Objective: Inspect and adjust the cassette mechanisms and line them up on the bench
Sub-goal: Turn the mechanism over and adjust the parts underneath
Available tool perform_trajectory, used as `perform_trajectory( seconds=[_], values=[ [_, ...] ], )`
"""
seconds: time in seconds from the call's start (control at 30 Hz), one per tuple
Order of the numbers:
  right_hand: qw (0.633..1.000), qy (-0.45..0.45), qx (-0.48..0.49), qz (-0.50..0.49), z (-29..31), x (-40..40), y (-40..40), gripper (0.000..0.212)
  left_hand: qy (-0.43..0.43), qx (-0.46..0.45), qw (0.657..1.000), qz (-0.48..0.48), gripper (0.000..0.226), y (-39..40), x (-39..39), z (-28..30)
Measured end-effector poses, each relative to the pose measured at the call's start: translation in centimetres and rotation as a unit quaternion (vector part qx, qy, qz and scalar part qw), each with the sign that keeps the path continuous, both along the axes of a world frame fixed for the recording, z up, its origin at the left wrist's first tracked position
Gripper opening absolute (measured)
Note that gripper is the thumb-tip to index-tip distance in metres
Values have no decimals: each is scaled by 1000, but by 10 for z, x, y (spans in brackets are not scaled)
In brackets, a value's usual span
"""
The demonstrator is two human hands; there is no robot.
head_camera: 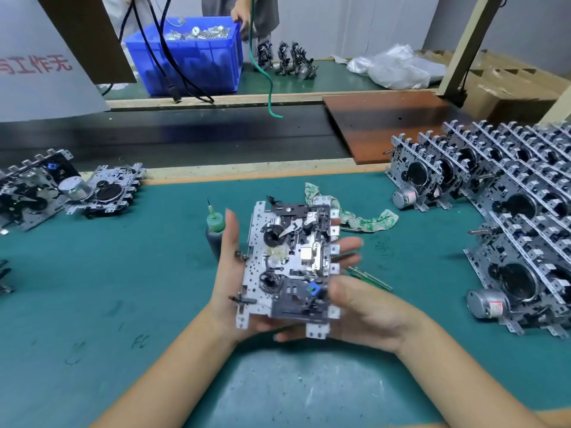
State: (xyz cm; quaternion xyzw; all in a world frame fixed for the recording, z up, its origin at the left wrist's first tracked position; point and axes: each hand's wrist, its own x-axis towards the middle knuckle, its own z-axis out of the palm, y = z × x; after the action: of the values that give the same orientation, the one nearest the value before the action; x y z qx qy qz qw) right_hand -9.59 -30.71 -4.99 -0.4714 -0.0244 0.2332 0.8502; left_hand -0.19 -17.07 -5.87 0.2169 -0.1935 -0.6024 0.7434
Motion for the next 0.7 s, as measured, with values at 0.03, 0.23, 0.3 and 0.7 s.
perform_trajectory(
  seconds=[0.03, 0.23, 0.3, 0.7],
  values=[
    [997, 2, -71, -31, 2, 0, -2, 70, 18, -5, 1000, 10, 106, 1, 2, 1],
    [738, -85, -543, -392, 3, 2, -37, 26, 35, 48, 992, 109, 86, 1, 10, -13],
    [637, -100, -624, -442, -7, 5, -41, 22, 39, 65, 990, 120, 81, -1, 10, -17],
    [667, -27, -706, -236, -16, 9, -52, 15, 93, 150, 974, 143, 86, -4, 17, -31]
  ],
)
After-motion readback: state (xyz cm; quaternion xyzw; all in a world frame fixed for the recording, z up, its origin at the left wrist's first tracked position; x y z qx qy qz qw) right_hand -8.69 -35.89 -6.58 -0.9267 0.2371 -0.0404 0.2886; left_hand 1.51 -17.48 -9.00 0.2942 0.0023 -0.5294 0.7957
